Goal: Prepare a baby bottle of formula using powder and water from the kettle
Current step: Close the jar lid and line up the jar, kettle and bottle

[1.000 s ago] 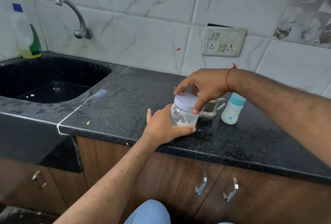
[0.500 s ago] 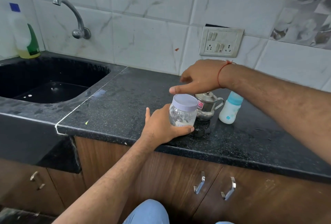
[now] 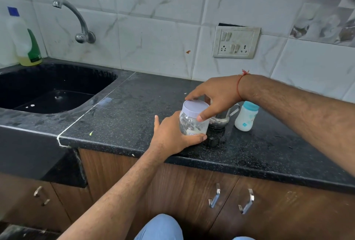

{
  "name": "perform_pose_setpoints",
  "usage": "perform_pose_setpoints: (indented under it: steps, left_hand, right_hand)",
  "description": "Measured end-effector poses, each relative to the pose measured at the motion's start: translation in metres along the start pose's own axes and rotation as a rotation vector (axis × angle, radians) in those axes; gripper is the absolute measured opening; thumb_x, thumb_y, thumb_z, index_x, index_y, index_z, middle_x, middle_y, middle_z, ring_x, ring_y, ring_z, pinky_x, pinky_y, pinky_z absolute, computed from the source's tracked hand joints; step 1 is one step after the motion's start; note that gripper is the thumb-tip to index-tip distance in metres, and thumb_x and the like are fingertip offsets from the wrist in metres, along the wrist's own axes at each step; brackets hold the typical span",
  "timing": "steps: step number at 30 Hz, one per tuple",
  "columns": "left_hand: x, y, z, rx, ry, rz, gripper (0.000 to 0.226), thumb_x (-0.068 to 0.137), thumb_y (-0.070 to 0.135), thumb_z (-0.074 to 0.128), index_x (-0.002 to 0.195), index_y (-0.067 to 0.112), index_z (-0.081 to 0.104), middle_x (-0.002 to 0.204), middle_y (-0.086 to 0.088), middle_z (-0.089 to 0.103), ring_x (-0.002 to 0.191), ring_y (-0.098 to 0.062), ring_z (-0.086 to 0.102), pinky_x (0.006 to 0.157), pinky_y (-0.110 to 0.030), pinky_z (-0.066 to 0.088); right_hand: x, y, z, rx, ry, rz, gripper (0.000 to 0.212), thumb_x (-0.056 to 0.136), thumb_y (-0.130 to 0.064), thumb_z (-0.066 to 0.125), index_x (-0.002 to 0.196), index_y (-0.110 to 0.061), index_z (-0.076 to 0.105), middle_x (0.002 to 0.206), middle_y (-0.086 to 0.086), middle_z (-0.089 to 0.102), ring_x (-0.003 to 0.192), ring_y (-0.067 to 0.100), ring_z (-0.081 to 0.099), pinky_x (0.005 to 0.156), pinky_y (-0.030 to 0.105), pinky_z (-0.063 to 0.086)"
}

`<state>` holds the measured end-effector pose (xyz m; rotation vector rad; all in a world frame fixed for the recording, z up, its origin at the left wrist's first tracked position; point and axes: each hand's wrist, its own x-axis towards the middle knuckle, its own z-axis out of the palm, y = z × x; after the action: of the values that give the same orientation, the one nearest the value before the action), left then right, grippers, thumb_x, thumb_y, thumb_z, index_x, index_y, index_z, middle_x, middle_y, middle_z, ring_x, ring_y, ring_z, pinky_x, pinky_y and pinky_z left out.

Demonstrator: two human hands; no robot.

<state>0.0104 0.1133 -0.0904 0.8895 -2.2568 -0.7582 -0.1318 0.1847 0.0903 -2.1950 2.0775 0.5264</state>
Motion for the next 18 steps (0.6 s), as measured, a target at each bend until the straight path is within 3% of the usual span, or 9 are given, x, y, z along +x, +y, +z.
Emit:
perform_pose_setpoints:
  steps: [5, 10, 13, 16, 18]
  left_hand:
    - [0.0, -0.002, 0.002, 0.039, 0.036, 0.015, 0.076, 0.071, 0.085, 0.077, 0.127, 0.037, 0.059, 0.106, 0.022, 0.073, 0.119, -0.011, 0.068, 0.134, -0.059, -0.004]
    - [0.0, 0.001, 0.004, 0.071, 0.056, 0.003, 0.076, 0.072, 0.083, 0.078, 0.125, 0.033, 0.058, 0.101, 0.021, 0.072, 0.114, -0.012, 0.07, 0.134, -0.056, -0.006]
    - [-0.001, 0.002, 0.003, 0.085, 0.051, -0.011, 0.076, 0.073, 0.084, 0.076, 0.126, 0.033, 0.057, 0.101, 0.02, 0.073, 0.115, -0.012, 0.071, 0.134, -0.057, -0.008]
    - [0.0, 0.004, 0.003, 0.084, 0.034, -0.045, 0.079, 0.073, 0.083, 0.075, 0.131, 0.032, 0.056, 0.108, 0.018, 0.075, 0.12, -0.015, 0.07, 0.132, -0.058, -0.01]
    - [0.002, 0.004, 0.002, 0.084, 0.021, -0.065, 0.081, 0.073, 0.083, 0.076, 0.134, 0.034, 0.056, 0.114, 0.019, 0.075, 0.125, -0.015, 0.069, 0.131, -0.06, -0.012]
  right_hand:
    - [0.01, 0.002, 0.005, -0.055, 0.059, -0.029, 0.059, 0.086, -0.065, 0.073, 0.13, -0.025, 0.066, 0.116, -0.005, 0.071, 0.101, 0.017, 0.066, 0.093, 0.043, 0.056]
    - [0.009, 0.003, 0.01, -0.014, 0.103, -0.005, 0.059, 0.085, -0.068, 0.072, 0.125, -0.024, 0.07, 0.112, -0.003, 0.074, 0.101, 0.021, 0.068, 0.093, 0.046, 0.057]
    - [0.004, 0.001, 0.015, -0.038, 0.149, -0.004, 0.06, 0.089, -0.068, 0.066, 0.135, -0.03, 0.066, 0.123, -0.004, 0.073, 0.106, 0.02, 0.067, 0.097, 0.043, 0.054]
    - [-0.006, 0.002, 0.038, 0.013, 0.245, 0.07, 0.076, 0.093, -0.072, 0.057, 0.159, -0.039, 0.041, 0.154, -0.006, 0.055, 0.135, 0.021, 0.055, 0.113, 0.041, 0.044]
    - [-0.018, 0.001, 0.064, 0.148, 0.423, 0.148, 0.08, 0.092, -0.075, 0.055, 0.162, -0.045, 0.029, 0.16, -0.008, 0.048, 0.143, 0.019, 0.048, 0.117, 0.04, 0.04]
